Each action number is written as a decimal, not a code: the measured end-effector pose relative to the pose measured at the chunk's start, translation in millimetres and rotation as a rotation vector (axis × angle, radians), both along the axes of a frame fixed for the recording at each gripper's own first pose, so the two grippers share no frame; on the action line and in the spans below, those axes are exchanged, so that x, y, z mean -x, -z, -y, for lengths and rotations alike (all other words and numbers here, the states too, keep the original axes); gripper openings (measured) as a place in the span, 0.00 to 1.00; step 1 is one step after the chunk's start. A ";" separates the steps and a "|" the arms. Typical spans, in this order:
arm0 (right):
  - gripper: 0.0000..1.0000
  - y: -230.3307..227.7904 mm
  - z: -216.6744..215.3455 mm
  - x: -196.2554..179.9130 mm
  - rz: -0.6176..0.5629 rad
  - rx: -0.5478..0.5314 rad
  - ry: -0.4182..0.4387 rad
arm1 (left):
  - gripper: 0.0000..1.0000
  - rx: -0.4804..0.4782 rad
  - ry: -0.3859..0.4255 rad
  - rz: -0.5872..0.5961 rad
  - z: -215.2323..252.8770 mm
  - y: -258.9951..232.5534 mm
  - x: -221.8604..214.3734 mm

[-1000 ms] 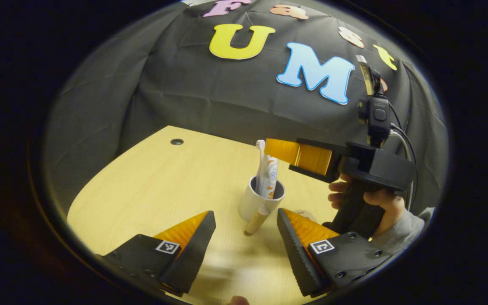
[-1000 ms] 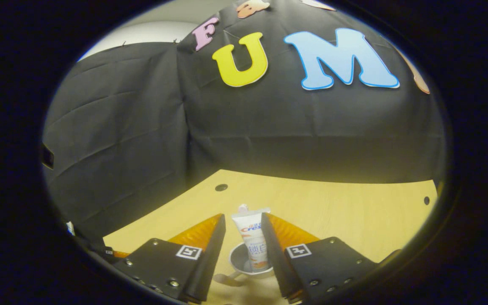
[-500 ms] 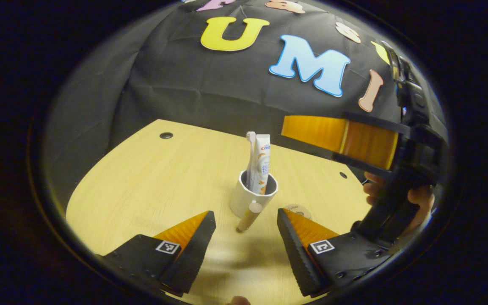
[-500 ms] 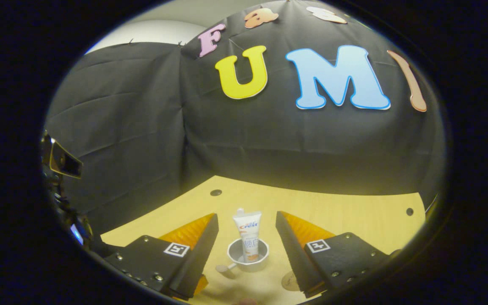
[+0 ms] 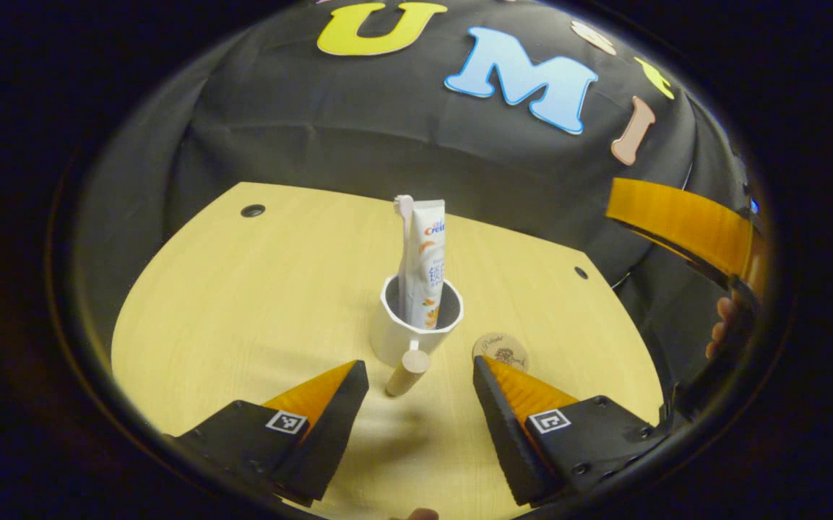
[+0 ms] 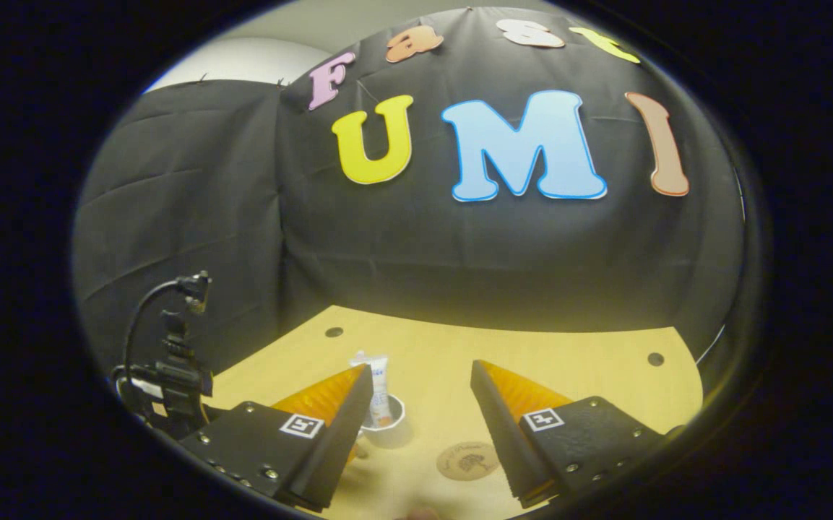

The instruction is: Put the toothbrush and toothpaste on the desktop into the cup, then pick up the cup and place it on the coaster on the desktop.

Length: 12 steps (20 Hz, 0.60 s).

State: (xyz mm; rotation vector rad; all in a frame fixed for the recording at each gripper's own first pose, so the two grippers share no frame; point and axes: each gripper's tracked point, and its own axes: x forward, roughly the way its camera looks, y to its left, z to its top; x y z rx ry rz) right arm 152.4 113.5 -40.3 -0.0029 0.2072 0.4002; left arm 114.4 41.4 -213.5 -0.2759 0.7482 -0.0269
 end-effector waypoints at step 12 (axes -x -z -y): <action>0.85 57.0 84.0 12.0 -0.151 0.052 0.130 | 0.95 -0.043 0.069 -0.311 8.2 63.9 -37.8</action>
